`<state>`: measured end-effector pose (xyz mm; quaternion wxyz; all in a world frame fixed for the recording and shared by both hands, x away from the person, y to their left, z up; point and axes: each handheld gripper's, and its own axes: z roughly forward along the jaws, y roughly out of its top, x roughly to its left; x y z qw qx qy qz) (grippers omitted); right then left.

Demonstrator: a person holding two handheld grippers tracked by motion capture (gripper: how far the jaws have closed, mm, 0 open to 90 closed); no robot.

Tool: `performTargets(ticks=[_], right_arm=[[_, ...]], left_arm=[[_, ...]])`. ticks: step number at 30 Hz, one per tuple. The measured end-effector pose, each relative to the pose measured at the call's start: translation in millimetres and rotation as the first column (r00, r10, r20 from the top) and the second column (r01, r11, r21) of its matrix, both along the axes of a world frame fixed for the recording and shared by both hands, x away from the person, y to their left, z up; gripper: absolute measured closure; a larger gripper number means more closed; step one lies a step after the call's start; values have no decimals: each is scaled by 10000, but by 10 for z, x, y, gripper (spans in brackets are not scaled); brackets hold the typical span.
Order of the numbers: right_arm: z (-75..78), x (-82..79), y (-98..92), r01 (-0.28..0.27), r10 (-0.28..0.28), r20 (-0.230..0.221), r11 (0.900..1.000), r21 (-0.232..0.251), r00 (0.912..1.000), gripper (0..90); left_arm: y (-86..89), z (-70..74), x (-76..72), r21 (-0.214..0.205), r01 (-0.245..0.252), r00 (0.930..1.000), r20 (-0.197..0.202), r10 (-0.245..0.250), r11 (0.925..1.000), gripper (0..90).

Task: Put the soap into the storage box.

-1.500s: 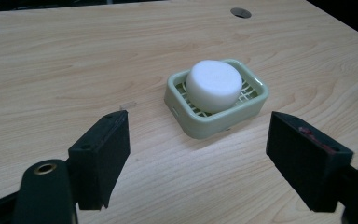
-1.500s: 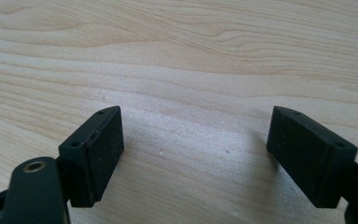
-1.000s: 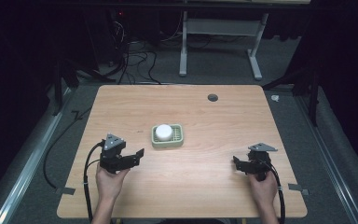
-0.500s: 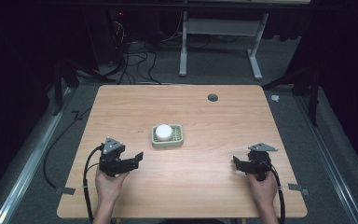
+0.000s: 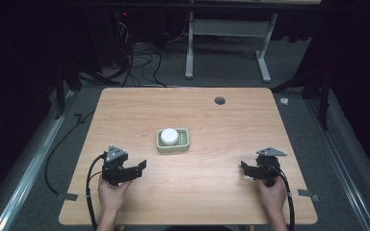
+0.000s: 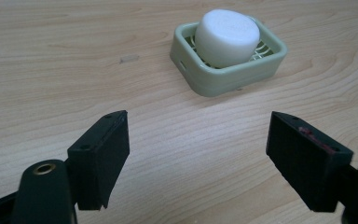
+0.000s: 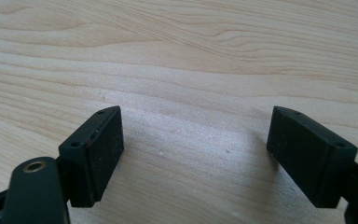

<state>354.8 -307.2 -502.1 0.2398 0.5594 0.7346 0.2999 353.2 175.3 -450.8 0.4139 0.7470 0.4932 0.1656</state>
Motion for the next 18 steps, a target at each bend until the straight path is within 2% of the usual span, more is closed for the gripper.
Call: performTargets(ticks=[5, 13, 18], right_arm=[[0, 0, 0, -8, 8, 2, 10000, 0, 10000, 196], [0, 0, 0, -8, 8, 3, 10000, -1, 10000, 196], [0, 0, 0, -1, 1, 2, 10000, -3, 10000, 196]], left_arm=[[3, -40, -5, 122, 23, 10000, -94, -22, 9999, 219], [24, -116, -8, 15, -161, 9997, -187, 162, 9999, 219], [21, -181, -1, 111, -230, 9993, -303, 234, 9997, 220]])
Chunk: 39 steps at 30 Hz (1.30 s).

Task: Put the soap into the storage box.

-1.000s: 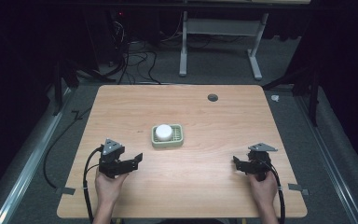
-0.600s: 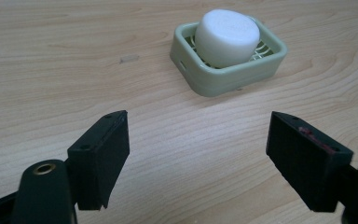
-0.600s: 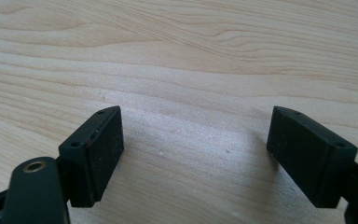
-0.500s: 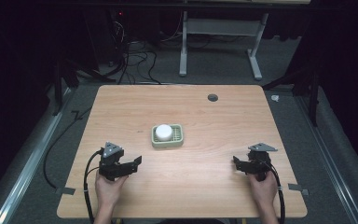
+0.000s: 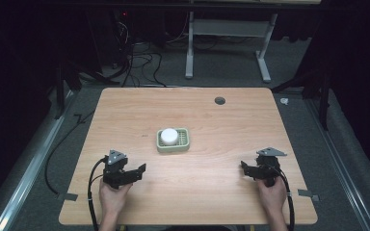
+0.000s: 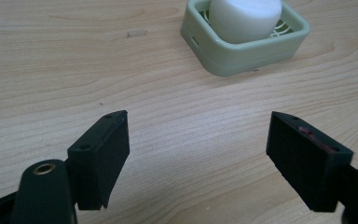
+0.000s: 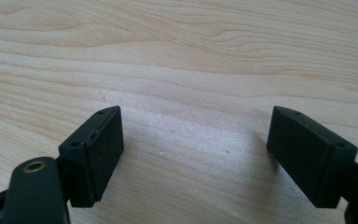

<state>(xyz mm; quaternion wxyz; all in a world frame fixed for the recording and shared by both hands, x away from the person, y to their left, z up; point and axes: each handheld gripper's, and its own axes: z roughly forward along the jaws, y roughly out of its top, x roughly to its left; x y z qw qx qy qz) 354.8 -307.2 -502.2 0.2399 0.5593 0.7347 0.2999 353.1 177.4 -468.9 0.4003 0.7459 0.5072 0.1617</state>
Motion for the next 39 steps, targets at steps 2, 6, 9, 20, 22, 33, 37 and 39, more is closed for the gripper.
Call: performTargets(ticks=[2, 6, 9, 20, 22, 33, 37, 39], right_arm=[[0, 0, 0, -7, 7, 1, 10000, 4, 10000, 196], [0, 0, 0, -3, 3, -2, 10000, 0, 10000, 196], [0, 0, 0, -12, 12, 3, 10000, -3, 10000, 196], [0, 0, 0, -8, 8, 0, 10000, 1, 10000, 196], [0, 1, 0, -14, 14, 3, 10000, 0, 10000, 196], [0, 1, 0, -7, 7, -1, 10000, 6, 10000, 196], [0, 0, 0, -8, 8, -1, 10000, 1, 10000, 196], [0, 0, 0, -7, 7, -1, 10000, 2, 10000, 196]], left_arm=[[0, -15, 1, 102, 0, 10000, 8, 0, 9999, 221], [-8, -49, 18, 425, -48, 10000, 18, 47, 9991, 222], [-12, -77, 36, 448, -115, 9999, -11, 116, 9989, 224], [-14, -174, 95, 782, -251, 9993, -245, 271, 9966, 224], [-17, -187, 107, 818, -277, 9993, -231, 297, 9963, 224], [-47, -284, 155, 1211, -362, 9987, -302, 402, 9920, 223], [-50, -315, 166, 1243, -447, 9984, -288, 487, 9912, 223], [-53, -332, 169, 1275, -466, 9983, -296, 507, 9907, 223]])
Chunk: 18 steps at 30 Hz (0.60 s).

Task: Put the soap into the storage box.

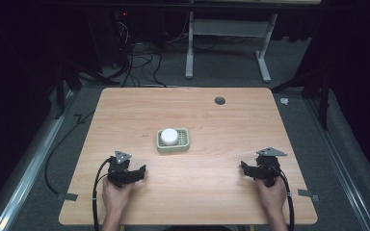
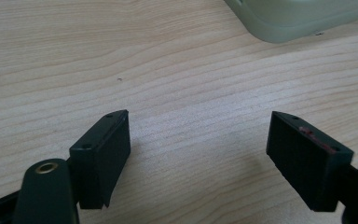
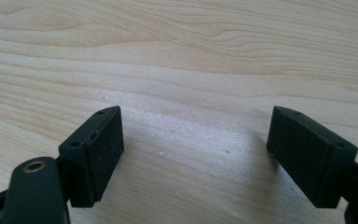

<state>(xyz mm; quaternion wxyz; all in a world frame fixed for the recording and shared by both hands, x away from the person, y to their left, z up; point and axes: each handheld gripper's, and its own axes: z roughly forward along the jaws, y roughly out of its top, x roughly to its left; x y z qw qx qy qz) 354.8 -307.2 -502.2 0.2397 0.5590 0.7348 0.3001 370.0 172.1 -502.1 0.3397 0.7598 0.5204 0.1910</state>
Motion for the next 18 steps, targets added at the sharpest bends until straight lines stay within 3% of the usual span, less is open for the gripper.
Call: performTargets(ticks=[10, 18], right_arm=[[0, 0, -1, -6, 6, 4, 10000, -3, 10000, 196], [0, 0, 1, 12, -12, 4, 10000, 13, 10000, 196]], left_arm=[[-46, -35, -11, 421, 29, 9996, 266, -40, 9991, 220], [-42, -53, -26, 333, 16, 9991, 417, -29, 9994, 211]])
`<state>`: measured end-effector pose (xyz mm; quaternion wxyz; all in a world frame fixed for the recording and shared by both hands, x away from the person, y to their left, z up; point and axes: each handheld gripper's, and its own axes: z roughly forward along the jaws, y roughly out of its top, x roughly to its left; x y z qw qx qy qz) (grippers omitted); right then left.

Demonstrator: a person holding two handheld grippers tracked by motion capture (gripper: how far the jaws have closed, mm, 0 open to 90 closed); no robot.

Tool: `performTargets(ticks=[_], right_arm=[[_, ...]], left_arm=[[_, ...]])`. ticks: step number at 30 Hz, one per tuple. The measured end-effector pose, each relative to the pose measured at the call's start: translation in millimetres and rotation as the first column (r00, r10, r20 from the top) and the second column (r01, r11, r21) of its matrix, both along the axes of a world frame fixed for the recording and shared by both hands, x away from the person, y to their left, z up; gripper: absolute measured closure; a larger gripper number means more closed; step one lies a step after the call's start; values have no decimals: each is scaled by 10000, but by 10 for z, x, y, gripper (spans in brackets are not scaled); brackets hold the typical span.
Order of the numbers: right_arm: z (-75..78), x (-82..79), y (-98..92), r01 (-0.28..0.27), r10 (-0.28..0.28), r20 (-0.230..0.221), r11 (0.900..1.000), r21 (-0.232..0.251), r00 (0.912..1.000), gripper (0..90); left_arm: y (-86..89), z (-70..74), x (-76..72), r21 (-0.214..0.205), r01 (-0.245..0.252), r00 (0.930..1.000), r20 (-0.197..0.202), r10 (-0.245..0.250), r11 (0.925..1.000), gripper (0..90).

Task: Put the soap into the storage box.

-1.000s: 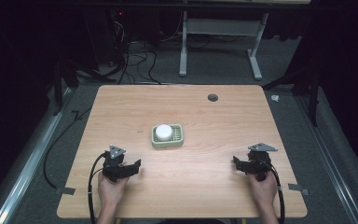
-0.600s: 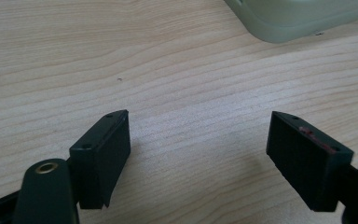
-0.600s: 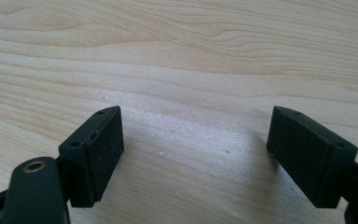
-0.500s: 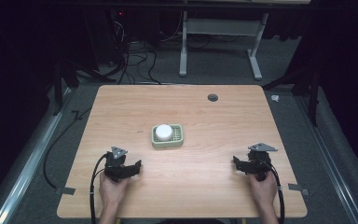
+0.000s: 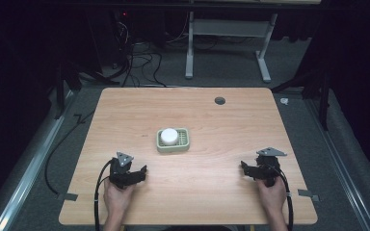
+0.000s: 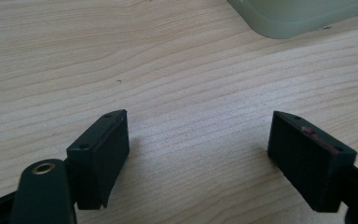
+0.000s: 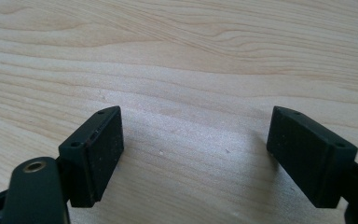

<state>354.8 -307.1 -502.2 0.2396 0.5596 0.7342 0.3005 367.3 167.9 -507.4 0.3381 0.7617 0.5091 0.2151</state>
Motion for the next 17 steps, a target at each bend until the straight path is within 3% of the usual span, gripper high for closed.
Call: performTargets(ticks=[17], right_arm=[[0, 0, 0, 2, -2, 4, 10000, 6, 10000, 196]], left_arm=[[-2, 0, -2, -1, -50, 10000, -15, 50, 10000, 207]])
